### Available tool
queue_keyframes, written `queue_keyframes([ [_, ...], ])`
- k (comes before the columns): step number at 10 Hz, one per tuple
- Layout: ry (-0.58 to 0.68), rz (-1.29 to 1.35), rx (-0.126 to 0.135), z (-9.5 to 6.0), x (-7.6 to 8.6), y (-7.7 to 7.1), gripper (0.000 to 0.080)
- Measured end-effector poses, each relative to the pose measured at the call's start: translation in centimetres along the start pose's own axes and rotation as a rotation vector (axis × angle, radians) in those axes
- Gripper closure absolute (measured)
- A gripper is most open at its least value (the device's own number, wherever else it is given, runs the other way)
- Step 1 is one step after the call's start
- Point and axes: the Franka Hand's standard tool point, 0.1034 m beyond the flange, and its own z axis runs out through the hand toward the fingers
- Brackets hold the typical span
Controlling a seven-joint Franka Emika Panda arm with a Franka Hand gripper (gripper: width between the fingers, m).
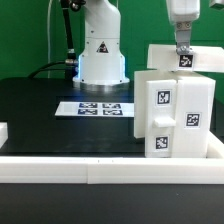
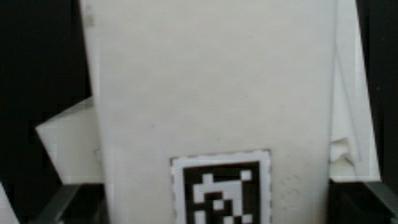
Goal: Assemble cabinet
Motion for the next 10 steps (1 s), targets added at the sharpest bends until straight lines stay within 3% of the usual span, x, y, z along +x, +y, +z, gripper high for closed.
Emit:
queue_keyframes([
  [6,-0.062,0.106,-0.01,0.1,-0.9,0.2,0.024],
  [7,-0.063,0.098,-0.011,0.1,-1.0,0.3,0.0085],
  [8,-0.073,0.061,-0.009,-0.2,-1.1,0.2,0.0027],
  [10,-0.101,0.047,0.003,-1.5,-1.3,0.3,0.0004],
])
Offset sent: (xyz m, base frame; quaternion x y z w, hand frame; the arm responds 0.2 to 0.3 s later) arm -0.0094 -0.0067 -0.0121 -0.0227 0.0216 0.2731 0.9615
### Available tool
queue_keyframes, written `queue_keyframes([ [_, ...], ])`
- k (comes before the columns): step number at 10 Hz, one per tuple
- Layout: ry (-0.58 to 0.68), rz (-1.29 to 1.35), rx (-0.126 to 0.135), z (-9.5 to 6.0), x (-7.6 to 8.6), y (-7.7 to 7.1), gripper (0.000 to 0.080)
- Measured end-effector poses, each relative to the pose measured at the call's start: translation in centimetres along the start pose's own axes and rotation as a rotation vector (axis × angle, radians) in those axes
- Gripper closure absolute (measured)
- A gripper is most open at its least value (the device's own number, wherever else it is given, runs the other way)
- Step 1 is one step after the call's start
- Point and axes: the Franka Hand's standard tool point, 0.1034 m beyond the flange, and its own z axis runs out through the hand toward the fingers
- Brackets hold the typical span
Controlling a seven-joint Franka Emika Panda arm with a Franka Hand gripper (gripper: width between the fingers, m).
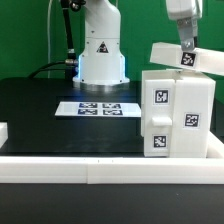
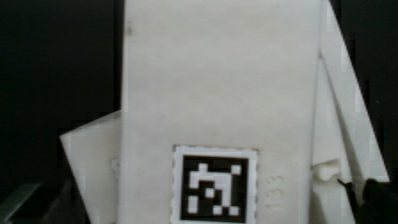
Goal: Assemble cabinet
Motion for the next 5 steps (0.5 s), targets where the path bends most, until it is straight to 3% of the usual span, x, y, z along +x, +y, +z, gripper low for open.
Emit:
queue_keyframes([
  [3,-0.033,-0.022,0.004,-0.6,-0.36,-0.04,0.0001],
  [4,-0.019,-0.117,-0.02,-0.32,-0.4,0.24,0.0002],
  [5,0.0,-0.272,-0.071,0.0,-0.65,0.45,0.0002],
])
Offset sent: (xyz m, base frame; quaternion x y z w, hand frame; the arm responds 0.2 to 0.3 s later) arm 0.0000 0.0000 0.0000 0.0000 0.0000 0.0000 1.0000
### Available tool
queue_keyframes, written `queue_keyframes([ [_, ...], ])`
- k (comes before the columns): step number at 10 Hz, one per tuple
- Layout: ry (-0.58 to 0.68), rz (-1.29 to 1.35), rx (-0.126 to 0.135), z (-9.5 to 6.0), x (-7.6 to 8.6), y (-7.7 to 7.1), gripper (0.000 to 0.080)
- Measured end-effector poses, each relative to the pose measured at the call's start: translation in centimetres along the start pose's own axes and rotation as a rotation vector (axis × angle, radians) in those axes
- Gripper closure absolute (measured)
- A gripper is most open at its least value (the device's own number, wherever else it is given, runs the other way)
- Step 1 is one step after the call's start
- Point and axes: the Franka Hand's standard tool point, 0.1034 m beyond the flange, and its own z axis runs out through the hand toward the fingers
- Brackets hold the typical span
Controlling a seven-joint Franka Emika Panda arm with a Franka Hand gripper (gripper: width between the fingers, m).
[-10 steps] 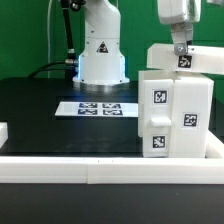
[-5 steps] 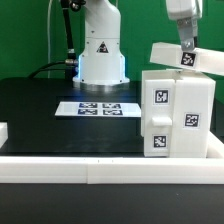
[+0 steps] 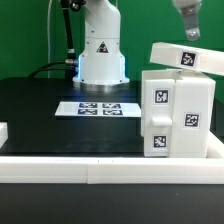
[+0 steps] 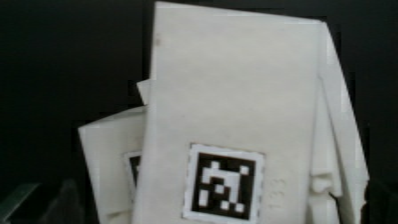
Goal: Assemble cabinet
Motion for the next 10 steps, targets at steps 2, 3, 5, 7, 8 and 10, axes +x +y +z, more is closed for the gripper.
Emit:
queue_keyframes([
  [2,0.002,-0.325,-0.043,-0.3,-0.38,-0.66,0.0002],
  [3,-0.002,-0.473,-0.047,-0.35,-0.33,-0.83,0.0002],
  [5,-0.005,-0.643,-0.043,-0.45,-0.07,-1.06,0.0002],
  [7,-0.006,-0.852,-0.045,-0.44,-0.01,-1.05,0.0002],
  [8,-0.001,-0.972,-0.051,-0.42,-0.01,-1.0,0.0002],
  [10,0.029,-1.27,-0.096,-0.39,-0.35,-0.76,0.0002],
])
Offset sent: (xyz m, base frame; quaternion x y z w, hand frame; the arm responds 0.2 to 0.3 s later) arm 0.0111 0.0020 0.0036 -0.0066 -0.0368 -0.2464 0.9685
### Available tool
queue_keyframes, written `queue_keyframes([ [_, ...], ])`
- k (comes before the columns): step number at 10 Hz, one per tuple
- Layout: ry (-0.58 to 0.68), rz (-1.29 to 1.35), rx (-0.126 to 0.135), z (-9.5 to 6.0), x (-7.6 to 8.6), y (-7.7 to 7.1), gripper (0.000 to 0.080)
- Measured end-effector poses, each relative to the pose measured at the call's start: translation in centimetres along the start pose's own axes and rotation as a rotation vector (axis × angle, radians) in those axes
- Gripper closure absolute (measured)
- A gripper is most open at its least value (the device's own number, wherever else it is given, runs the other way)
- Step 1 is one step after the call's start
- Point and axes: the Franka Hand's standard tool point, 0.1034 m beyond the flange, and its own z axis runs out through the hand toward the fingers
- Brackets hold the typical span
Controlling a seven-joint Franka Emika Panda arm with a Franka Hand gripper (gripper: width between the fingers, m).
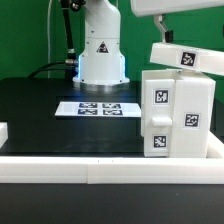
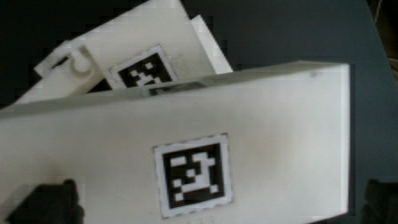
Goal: Assemble cabinet
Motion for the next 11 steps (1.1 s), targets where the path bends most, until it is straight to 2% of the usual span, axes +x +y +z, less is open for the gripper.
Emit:
queue_keyframes([
  [2,-0.008,-0.307,-0.029,0.2,-0.2,-0.3,0.0002],
  [4,-0.093,-0.587,-0.039,0.6,0.3,0.0,0.0002],
  [9,-0.106,-1.138,-0.027,0.5,0.9,0.4,0.0002],
  [11,-0.101,-1.351,-0.022,1.1,0.7,0.6,0.0002],
])
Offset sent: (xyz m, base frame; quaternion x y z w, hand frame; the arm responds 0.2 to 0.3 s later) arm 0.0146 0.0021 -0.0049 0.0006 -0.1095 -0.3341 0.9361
